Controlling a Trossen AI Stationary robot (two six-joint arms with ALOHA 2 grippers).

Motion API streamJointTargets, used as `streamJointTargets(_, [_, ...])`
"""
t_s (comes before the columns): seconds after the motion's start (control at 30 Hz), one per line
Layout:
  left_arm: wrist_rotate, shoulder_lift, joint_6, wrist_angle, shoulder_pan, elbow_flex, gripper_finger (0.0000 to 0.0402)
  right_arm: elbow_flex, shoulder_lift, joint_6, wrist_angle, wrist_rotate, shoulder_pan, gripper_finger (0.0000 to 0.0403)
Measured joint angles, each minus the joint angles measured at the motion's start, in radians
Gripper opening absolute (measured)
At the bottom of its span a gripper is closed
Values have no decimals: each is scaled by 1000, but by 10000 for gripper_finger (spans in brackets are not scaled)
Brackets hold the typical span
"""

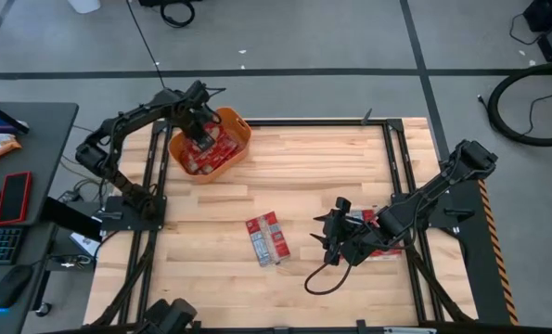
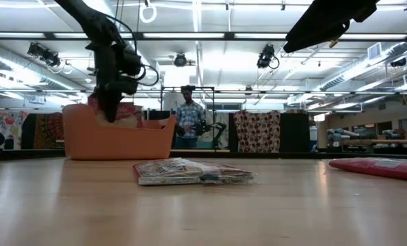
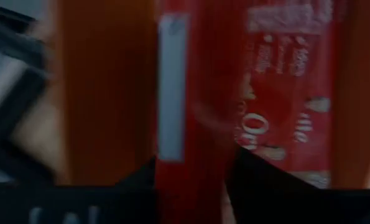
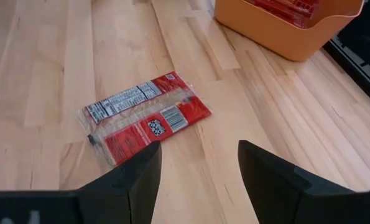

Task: Sort popcorn bags into baskets
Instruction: Put the red popcorn bag into the orange container

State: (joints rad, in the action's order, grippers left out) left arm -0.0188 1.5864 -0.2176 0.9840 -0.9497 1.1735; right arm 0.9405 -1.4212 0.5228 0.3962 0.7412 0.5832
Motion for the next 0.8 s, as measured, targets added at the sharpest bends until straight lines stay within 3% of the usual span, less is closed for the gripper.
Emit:
streamJointTargets(0.17, [104, -12, -5, 12, 43, 55, 172, 0, 0, -2, -3, 1, 0, 217])
streamJointTargets(0.33, [212, -12, -37, 35, 96, 123, 198, 0, 0, 0, -6, 1, 0, 217])
streamJointTargets(0.57, [251, -9, -81, 38, 130, 146, 193, 0, 0, -1, -6, 1, -2, 217])
streamJointTargets(0.8, [286, -8, -103, -11, 96, 67, 170, 0, 0, -2, -8, 1, -2, 217])
